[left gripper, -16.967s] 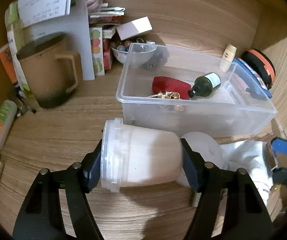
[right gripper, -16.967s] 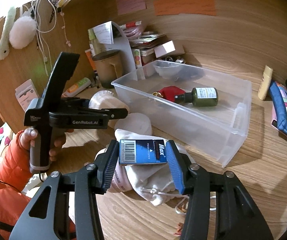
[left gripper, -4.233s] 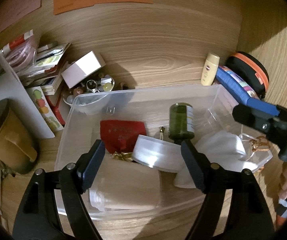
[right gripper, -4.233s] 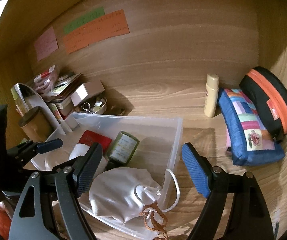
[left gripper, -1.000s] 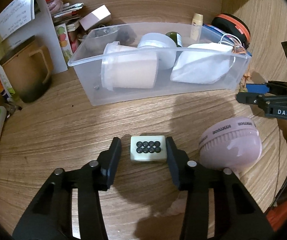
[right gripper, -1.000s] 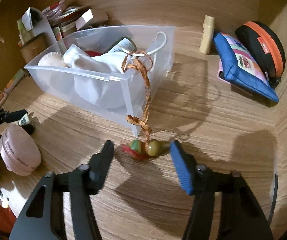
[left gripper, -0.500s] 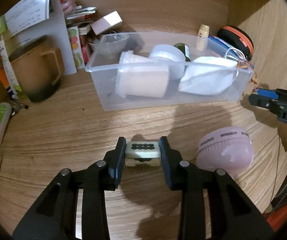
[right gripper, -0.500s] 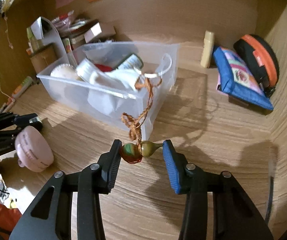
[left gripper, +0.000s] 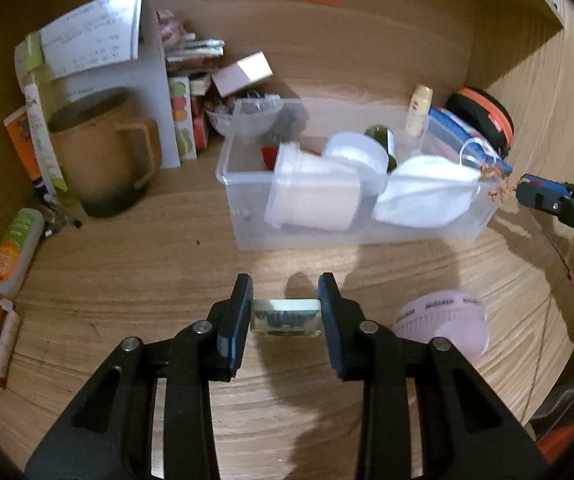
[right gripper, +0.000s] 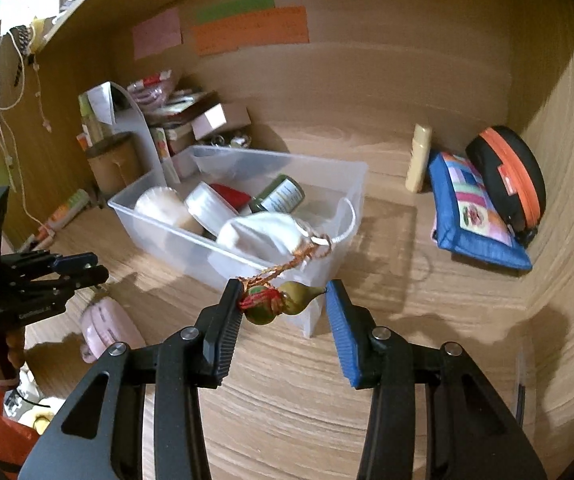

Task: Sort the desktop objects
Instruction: 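Grasp the white dotted block with the left tool while the right tool grasps the gourd pendant, then carry the dotted block and gourd pendant over the clear box with both tools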

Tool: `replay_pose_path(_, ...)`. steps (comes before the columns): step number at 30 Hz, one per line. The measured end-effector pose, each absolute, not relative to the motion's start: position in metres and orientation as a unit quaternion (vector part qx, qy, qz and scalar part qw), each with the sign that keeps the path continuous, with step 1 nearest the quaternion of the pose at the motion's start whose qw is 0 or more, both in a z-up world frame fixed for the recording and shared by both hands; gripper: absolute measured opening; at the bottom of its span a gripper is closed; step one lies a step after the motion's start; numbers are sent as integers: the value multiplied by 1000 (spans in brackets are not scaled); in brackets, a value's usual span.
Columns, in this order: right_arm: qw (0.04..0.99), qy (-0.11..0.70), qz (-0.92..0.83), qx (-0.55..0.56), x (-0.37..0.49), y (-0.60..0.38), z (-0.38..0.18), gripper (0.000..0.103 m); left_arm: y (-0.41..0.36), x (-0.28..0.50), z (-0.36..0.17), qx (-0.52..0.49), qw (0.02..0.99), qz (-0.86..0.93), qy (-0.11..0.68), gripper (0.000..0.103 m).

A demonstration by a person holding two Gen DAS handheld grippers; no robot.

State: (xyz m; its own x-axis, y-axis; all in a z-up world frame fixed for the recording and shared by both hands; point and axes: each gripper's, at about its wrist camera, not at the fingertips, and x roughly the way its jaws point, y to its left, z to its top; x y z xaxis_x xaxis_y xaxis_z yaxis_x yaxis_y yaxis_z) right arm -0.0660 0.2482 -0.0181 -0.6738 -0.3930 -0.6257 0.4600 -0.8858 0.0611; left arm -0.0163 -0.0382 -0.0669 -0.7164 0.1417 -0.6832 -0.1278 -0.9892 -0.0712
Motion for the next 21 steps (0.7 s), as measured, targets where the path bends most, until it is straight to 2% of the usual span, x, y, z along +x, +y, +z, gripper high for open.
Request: replay_pose_path(21,285,0,-916,283,-114,225,30,39,-45,-55,0,-309,93,946,-18,33)
